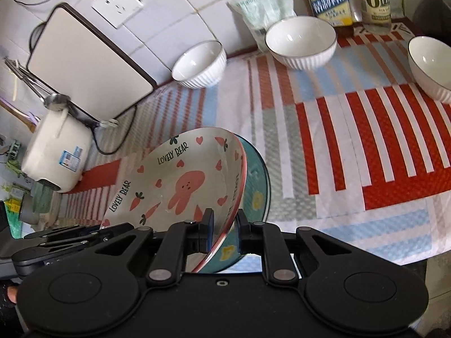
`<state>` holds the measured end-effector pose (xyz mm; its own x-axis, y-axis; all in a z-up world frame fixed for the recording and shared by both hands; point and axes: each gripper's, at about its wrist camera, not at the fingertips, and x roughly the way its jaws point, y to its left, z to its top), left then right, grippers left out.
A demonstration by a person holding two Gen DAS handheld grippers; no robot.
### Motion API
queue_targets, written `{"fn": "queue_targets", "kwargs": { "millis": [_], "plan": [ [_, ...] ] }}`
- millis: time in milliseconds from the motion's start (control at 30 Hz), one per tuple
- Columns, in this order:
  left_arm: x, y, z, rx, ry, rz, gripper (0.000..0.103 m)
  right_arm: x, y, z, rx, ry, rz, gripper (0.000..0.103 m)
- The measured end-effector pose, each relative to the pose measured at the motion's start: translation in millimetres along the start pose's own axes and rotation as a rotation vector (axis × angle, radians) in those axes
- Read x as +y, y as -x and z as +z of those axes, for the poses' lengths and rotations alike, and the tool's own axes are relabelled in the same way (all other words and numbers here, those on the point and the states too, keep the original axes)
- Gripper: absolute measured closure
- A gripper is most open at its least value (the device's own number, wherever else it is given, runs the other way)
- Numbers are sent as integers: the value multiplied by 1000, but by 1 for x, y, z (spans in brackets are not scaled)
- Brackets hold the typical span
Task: Organize plates and bowls
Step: 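Lower the bunny plate with both grippers onto the blue egg plate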
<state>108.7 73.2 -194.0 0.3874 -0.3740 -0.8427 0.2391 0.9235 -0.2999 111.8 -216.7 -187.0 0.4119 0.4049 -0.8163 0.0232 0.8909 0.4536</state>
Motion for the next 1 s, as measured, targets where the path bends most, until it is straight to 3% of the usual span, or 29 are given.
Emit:
{"fn": "queue_targets", "kwargs": {
  "millis": [300,467,667,833,1000],
  "plan": [
    [12,-25,-1,49,39,22,74,-4,-29,-1,54,18,-29,83],
    [25,-32,1,130,120,-39,76,-2,-34,1,83,10,-64,83],
    [22,-43,2,187,107,7,74,11,-44,4,131,107,-114,79],
    [30,-48,4,215,158,2,74,18,-50,4,112,145,-155,77],
    [34,-53,15,262,206,28,74,30,-56,0,62,240,-202,66]
  ]
}}
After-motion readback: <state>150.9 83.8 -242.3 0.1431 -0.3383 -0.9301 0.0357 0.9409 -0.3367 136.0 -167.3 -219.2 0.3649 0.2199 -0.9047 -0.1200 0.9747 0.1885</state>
